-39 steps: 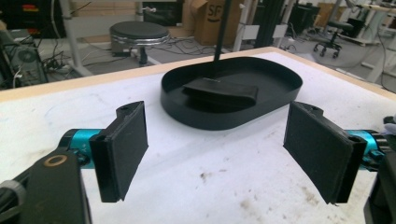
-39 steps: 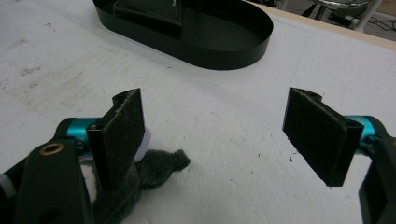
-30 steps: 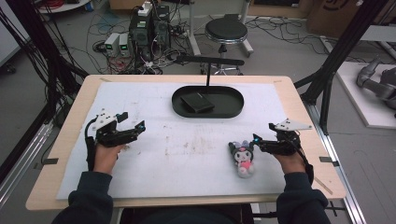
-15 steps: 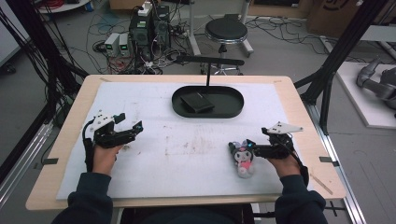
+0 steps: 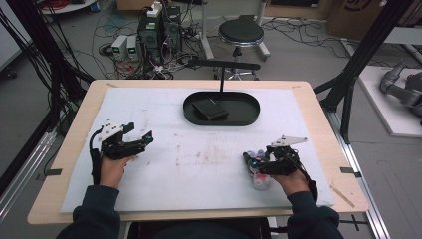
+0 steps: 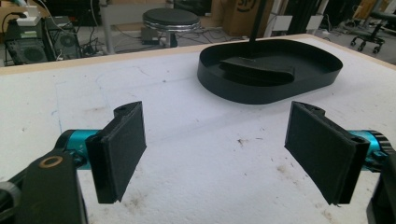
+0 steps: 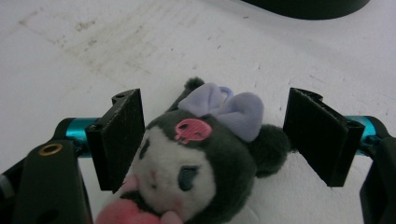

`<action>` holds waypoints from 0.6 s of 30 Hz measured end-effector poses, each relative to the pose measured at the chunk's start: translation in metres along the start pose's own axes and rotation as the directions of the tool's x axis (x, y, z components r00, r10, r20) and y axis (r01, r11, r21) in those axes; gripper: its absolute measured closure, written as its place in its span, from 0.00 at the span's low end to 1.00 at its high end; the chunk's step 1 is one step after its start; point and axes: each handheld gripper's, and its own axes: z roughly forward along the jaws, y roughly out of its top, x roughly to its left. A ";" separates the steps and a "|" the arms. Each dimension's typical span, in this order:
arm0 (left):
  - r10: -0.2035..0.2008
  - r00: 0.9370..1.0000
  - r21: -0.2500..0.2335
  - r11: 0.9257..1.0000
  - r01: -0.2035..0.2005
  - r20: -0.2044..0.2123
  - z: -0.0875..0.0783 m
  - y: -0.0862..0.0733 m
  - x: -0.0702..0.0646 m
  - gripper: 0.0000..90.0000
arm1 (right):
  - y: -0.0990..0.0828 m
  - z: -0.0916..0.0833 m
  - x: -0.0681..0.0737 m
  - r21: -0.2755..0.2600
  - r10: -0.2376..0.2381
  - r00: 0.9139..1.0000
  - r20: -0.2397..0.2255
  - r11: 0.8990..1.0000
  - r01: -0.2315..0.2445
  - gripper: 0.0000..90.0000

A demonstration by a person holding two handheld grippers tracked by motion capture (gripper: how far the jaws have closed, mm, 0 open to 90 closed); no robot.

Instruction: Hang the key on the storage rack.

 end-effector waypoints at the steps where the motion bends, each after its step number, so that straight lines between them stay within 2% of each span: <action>1: -0.001 1.000 -0.001 1.000 0.001 -0.001 0.000 0.000 0.000 0.23 | 0.001 0.000 0.003 0.017 -0.018 0.999 0.027 1.000 0.017 0.23; 2: -0.002 1.000 -0.001 1.000 0.002 -0.001 0.000 0.000 0.000 0.23 | 0.002 0.000 0.006 0.041 -0.035 0.998 0.054 0.999 0.033 0.23; 5: -0.002 1.000 0.006 1.000 0.002 -0.004 0.001 -0.001 0.001 0.23 | 0.002 0.003 0.012 0.113 -0.049 0.998 0.042 0.993 0.044 0.22; 6: -0.005 1.000 0.007 1.000 0.005 -0.003 0.001 -0.001 0.001 0.23 | 0.001 0.004 0.015 0.126 -0.055 0.998 0.044 0.991 0.049 0.21; 8: -0.001 1.000 0.009 1.000 0.001 -0.004 0.001 -0.001 0.001 0.23 | 0.001 0.007 0.019 0.159 -0.074 0.994 0.076 0.985 0.061 0.20; 11: -0.002 1.000 0.008 1.000 0.002 -0.006 0.001 -0.001 0.002 0.23 | 0.001 0.009 0.019 0.187 -0.078 0.992 0.098 0.981 0.059 0.20; 13: -0.004 1.000 0.007 1.000 0.004 -0.005 0.001 -0.001 0.002 0.23 | 0.000 0.010 0.016 0.205 -0.064 0.995 0.080 0.978 0.046 0.20; 14: -0.003 1.000 0.008 1.000 0.003 -0.006 0.000 -0.002 0.002 0.24 | 0.000 0.012 0.014 0.224 -0.069 0.996 0.061 0.973 0.054 0.20; 15: 0.000 1.000 0.007 1.000 0.000 -0.004 0.000 -0.002 0.002 0.24 | -0.002 0.014 0.013 0.234 -0.090 0.995 0.048 0.969 0.077 0.20; 16: -0.001 1.000 0.005 1.000 0.001 -0.003 0.000 -0.002 0.002 0.25 | -0.002 0.014 0.013 0.232 -0.083 0.996 0.043 0.970 0.071 0.20; 18: 0.001 1.000 0.006 1.000 -0.001 -0.003 0.000 -0.002 0.001 0.26 | -0.001 0.015 0.013 0.235 -0.119 0.993 0.016 0.965 0.112 0.26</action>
